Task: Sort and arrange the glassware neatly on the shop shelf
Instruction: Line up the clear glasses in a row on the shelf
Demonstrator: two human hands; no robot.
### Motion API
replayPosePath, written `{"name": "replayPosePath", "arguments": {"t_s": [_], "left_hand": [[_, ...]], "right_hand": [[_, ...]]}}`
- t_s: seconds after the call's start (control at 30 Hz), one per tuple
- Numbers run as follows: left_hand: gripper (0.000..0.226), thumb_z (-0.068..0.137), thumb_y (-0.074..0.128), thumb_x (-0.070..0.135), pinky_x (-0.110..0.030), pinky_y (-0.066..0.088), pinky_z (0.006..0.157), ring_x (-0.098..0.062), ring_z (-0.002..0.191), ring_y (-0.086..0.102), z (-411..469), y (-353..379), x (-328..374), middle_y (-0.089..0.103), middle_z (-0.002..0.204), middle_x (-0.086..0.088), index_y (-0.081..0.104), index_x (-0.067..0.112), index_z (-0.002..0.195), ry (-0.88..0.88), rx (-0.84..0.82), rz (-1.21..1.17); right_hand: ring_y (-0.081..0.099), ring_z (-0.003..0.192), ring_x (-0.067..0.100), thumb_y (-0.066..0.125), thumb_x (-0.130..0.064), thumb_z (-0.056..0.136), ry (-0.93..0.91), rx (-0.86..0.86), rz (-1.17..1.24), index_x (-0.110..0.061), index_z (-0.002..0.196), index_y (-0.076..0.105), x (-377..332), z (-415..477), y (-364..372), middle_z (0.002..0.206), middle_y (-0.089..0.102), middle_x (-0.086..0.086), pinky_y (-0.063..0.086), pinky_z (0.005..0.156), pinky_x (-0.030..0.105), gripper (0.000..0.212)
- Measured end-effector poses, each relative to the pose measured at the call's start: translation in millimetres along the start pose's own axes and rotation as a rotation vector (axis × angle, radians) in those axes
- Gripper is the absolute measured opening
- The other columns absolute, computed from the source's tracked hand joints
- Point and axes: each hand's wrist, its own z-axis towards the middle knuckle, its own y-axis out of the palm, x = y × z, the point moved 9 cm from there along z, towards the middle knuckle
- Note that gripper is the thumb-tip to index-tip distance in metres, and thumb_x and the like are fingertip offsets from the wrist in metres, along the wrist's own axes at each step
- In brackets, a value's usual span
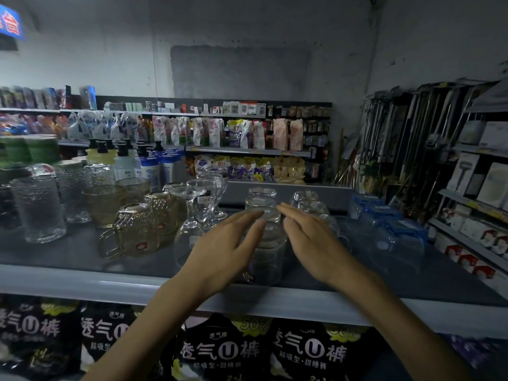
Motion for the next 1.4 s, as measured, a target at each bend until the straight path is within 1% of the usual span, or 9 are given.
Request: {"name": "replayPosePath", "arguments": {"t_s": [0.23, 0.43, 0.63, 0.77, 0.9, 0.97, 1.1, 1.23, 1.4], "left_hand": [[0.054, 0.108, 0.041, 0.038, -0.034, 0.041, 0.106, -0.027, 0.136, 0.053, 55.2, 1.1, -3.1, 0.053, 0.152, -0.013, 0.044, 0.011, 0.155, -0.149, -0.031, -0.157], [0.053, 0.09, 0.024, 0.05, -0.037, 0.045, 0.083, -0.034, 0.1, 0.062, 83.8, 21.8, -7.0, 0.065, 0.106, -0.017, 0.06, 0.011, 0.094, -0.176, -0.264, -0.051], [0.041, 0.109, 0.033, 0.031, -0.044, 0.048, 0.085, -0.043, 0.101, 0.062, 86.0, 25.3, -14.8, 0.064, 0.115, -0.03, 0.059, 0.002, 0.096, -0.185, -0.277, -0.024], [0.033, 0.104, 0.043, 0.032, -0.043, 0.052, 0.079, -0.035, 0.087, 0.065, 84.4, 19.7, -19.4, 0.072, 0.103, -0.023, 0.061, 0.015, 0.084, -0.245, -0.165, -0.06], [0.033, 0.101, 0.049, 0.034, -0.038, 0.061, 0.079, -0.017, 0.086, 0.071, 53.3, -27.0, 3.3, 0.074, 0.111, -0.002, 0.068, 0.024, 0.126, -0.118, 0.14, -0.065], [0.029, 0.099, 0.052, 0.039, -0.032, 0.058, 0.08, 0.001, 0.09, 0.065, 14.1, -67.2, 11.5, 0.067, 0.118, 0.014, 0.067, 0.03, 0.123, -0.053, 0.412, -0.081], [0.022, 0.094, 0.068, 0.038, -0.041, 0.056, 0.079, -0.013, 0.095, 0.061, -62.9, -107.9, -28.7, 0.06, 0.107, 0.011, 0.057, 0.028, 0.11, -0.167, 0.772, -0.096], [0.058, 0.08, 0.076, 0.056, -0.042, 0.056, 0.091, -0.013, 0.112, 0.062, -66.8, -72.2, -94.5, 0.059, 0.124, 0.011, 0.052, 0.033, 0.127, -0.404, 0.538, -0.133], [0.073, 0.073, 0.068, 0.067, -0.041, 0.057, 0.088, -0.011, 0.116, 0.065, -52.3, -39.3, -117.9, 0.06, 0.133, 0.018, 0.044, 0.043, 0.138, -0.418, 0.254, -0.046]], "right_hand": [[0.048, 0.139, 0.025, 0.042, -0.026, 0.099, 0.033, -0.134, -0.24, -0.017, 0.148, 0.052, -2.4, 70.4, -18.6, 0.152, 0.052, 0.006, 0.04, 0.113, 0.04, 0.051], [0.057, 0.122, 0.028, 0.031, -0.022, 0.108, 0.102, -0.287, -0.383, -0.012, 0.126, 0.069, 15.1, 95.2, 1.6, 0.136, 0.064, 0.01, 0.043, 0.102, 0.038, 0.044], [0.059, 0.119, 0.028, 0.031, -0.022, 0.106, 0.094, -0.241, -0.363, -0.016, 0.125, 0.07, 22.4, 96.3, 1.4, 0.136, 0.064, 0.011, 0.043, 0.092, 0.036, 0.044], [0.057, 0.126, 0.026, 0.037, -0.021, 0.105, 0.072, -0.207, -0.325, -0.019, 0.134, 0.067, 19.0, 94.4, -3.0, 0.142, 0.062, 0.007, 0.043, 0.1, 0.035, 0.042], [0.069, 0.101, 0.019, 0.047, -0.023, 0.102, -0.037, -0.04, -0.194, -0.024, 0.135, 0.063, -6.6, 81.6, -22.1, 0.125, 0.07, 0.002, 0.057, 0.091, 0.044, 0.037], [0.069, 0.092, 0.011, 0.051, -0.025, 0.102, -0.122, 0.025, -0.122, -0.026, 0.136, 0.062, -34.4, 69.7, -29.2, 0.12, 0.07, -0.003, 0.058, 0.08, 0.033, 0.036], [0.064, 0.11, 0.002, 0.056, -0.024, 0.103, -0.222, 0.059, 0.08, -0.025, 0.142, 0.059, -97.9, 45.6, -19.7, 0.133, 0.065, -0.008, 0.048, 0.084, 0.008, 0.039], [0.069, 0.112, 0.022, 0.064, -0.032, 0.098, -0.191, 0.055, 0.066, -0.028, 0.149, 0.048, -126.7, 51.8, 25.2, 0.144, 0.058, 0.002, 0.061, 0.091, 0.039, 0.053], [0.059, 0.118, 0.013, 0.076, -0.04, 0.088, -0.164, 0.119, -0.109, -0.028, 0.137, 0.061, -133.3, 71.2, 60.9, 0.135, 0.06, -0.004, 0.05, 0.1, 0.03, 0.052]]}}
